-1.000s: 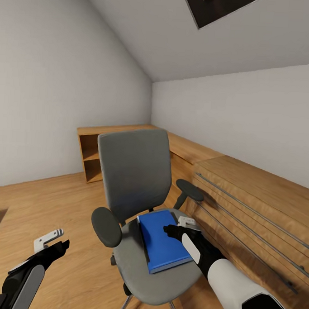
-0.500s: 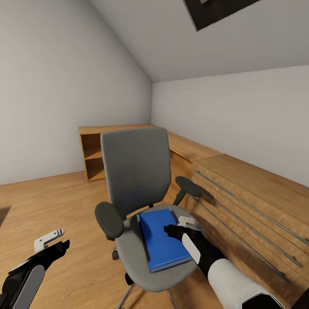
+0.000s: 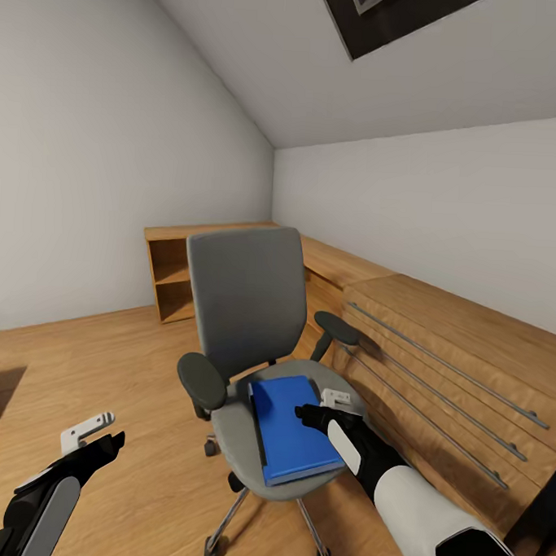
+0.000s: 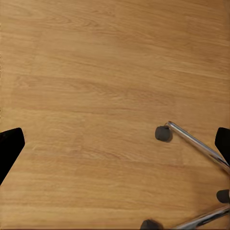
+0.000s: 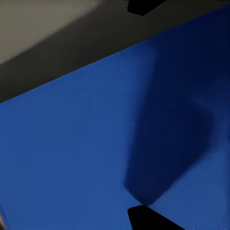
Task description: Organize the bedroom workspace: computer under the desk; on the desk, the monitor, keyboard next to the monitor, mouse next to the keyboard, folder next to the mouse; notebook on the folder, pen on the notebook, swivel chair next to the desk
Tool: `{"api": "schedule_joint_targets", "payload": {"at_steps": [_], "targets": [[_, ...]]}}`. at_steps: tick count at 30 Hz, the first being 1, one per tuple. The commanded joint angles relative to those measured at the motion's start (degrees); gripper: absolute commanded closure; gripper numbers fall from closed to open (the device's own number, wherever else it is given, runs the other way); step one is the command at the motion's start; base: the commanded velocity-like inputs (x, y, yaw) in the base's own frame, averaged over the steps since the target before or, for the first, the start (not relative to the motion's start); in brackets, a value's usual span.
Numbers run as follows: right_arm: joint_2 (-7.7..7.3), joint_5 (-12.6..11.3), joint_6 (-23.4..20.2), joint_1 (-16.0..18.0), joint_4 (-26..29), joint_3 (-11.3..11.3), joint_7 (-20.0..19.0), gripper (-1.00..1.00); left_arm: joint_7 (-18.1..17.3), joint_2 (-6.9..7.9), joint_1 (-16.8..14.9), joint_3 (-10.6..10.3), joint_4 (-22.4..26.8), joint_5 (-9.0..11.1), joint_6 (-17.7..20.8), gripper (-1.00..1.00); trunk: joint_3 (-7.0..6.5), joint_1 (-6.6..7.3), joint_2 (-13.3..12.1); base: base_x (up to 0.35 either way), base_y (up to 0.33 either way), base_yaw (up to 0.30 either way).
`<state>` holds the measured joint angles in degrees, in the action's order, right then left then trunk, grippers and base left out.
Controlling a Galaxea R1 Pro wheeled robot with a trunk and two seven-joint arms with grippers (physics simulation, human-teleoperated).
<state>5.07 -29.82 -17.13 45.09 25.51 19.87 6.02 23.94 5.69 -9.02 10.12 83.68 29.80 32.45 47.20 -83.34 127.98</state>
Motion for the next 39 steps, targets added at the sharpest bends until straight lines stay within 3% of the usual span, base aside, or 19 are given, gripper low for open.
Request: {"api": "schedule_joint_targets", "payload": {"at_steps": [1, 39], "targets": [[-0.07, -0.85, -0.19, -0.01, -0.37, 0.61, 0.57, -1.00, 0.49, 0.02, -0.03, -0.04, 0.08, 0.61, 0.16, -1.00, 0.07, 0.02, 0.02, -0.173, 0.000, 0.000], [-0.14, -0.85, -0.19, -0.01, -0.37, 0.61, 0.64, -1.00, 0.49, -0.07, -0.03, -0.04, 0.08, 0.53, 0.16, -1.00, 0.07, 0.02, 0.02, -0.081, -0.007, 0.000]]}}
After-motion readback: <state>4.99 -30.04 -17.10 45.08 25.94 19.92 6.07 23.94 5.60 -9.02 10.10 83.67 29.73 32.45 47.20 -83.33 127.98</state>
